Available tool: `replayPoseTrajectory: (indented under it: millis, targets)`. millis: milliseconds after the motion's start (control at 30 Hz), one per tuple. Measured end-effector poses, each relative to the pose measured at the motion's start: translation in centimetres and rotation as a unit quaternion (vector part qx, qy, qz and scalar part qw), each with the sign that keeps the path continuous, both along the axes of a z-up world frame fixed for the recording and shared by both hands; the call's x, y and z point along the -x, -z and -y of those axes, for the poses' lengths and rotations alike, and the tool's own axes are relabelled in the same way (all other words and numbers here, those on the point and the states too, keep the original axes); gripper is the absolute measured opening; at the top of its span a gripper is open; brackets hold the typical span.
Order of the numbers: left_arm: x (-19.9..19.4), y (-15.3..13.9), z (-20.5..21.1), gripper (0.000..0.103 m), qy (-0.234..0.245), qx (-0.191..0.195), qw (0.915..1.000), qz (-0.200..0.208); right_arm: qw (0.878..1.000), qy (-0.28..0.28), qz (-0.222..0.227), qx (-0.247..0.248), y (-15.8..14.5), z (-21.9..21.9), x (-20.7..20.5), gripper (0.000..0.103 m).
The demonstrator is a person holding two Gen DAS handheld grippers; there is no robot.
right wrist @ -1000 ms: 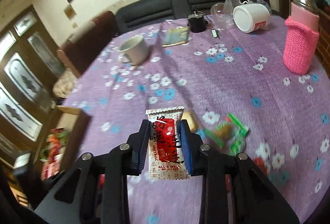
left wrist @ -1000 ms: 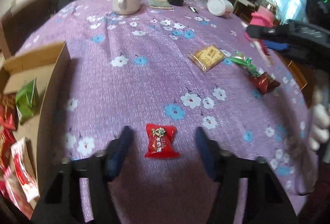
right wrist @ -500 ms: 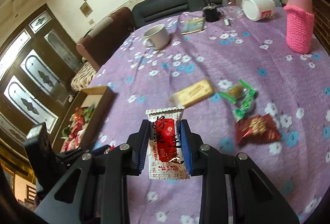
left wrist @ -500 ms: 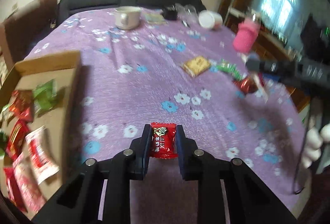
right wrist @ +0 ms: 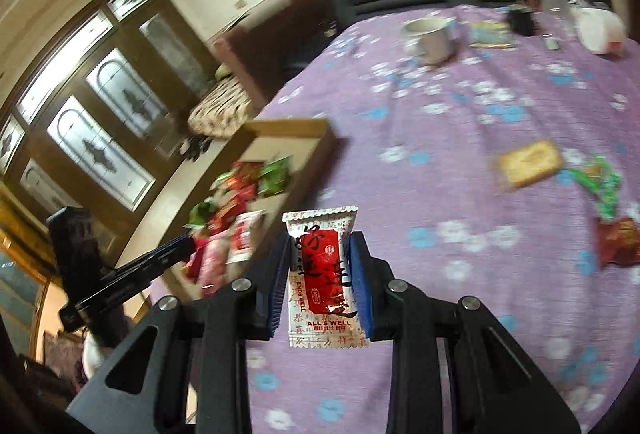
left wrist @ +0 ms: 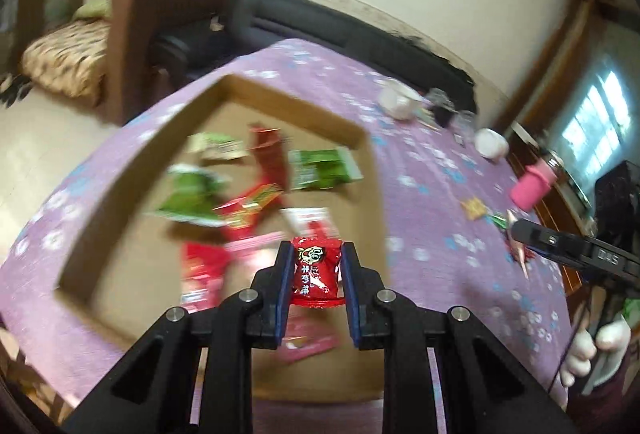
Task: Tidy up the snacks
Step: 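Carry both snacks over the cardboard box and open both tools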
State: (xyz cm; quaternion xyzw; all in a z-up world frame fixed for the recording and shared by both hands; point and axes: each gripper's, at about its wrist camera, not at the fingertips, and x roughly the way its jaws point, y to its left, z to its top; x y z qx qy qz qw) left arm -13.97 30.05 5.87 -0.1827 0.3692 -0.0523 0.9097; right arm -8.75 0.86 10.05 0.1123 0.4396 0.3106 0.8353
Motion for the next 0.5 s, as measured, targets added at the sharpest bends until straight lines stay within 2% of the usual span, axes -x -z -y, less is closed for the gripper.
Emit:
replayPoseTrajectory:
  millis: [133,200,233,333,400,500]
  targets:
    - [0.0,1.0,-2.2,0.023,-0.03,0.004,0.9995,-0.012,0.999,-0.039,-0.001,0.012,0.3,-5.1,0.3,0.032]
    - [-0.2,1.4,-2.8,0.033,-0.037,0.011,0.9991,-0.015,0.998,-0.059,-0.004,0.018,0.7,-7.8,0.4,0.032]
    - [-0.2,1.5,-2.9,0.033,-0.035,0.017,0.9992,-0.012,0.998,-0.066,-0.004,0.021,0.8,-9.0,0.3,0.032]
    - [0.3,1.3,-3.0,0.047,-0.025,0.026,0.9993,0.007,0.996,-0.081,0.002,0.037,1.2,-12.0,-0.2,0.032]
    - [0.5,1.2,-3.1,0.065,-0.023,0.031,0.9992,0.014,0.995,-0.084,0.011,0.056,1.5,-13.8,-0.7,0.032]
    - [0.8,1.1,-3.7,0.069,-0.027,0.046,0.9983,0.023,0.994,-0.083,0.007,0.075,2.4,-15.6,-2.1,0.032]
